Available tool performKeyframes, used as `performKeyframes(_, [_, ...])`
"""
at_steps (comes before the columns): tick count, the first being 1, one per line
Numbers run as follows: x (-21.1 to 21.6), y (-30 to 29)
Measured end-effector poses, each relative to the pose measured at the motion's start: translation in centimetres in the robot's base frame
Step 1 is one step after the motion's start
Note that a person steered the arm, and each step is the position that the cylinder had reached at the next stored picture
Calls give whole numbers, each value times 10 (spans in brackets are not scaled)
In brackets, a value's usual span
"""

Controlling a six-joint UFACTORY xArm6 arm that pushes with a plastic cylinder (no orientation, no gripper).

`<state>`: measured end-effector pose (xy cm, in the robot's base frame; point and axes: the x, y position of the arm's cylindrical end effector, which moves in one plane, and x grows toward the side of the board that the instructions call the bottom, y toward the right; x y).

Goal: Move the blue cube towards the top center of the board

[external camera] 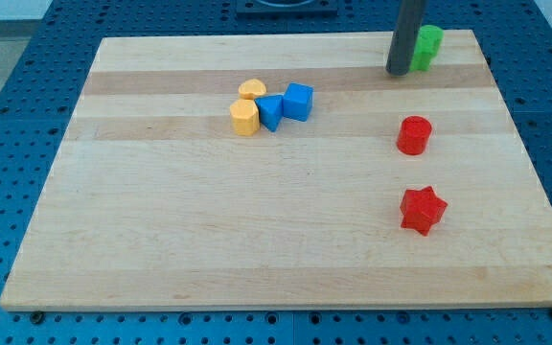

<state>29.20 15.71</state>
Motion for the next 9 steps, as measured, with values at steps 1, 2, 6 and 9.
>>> performKeyframes(1, [33, -11])
performKeyframes(2, [65, -47])
performKeyframes(6, [100, -148])
performKeyframes(9, [46, -135])
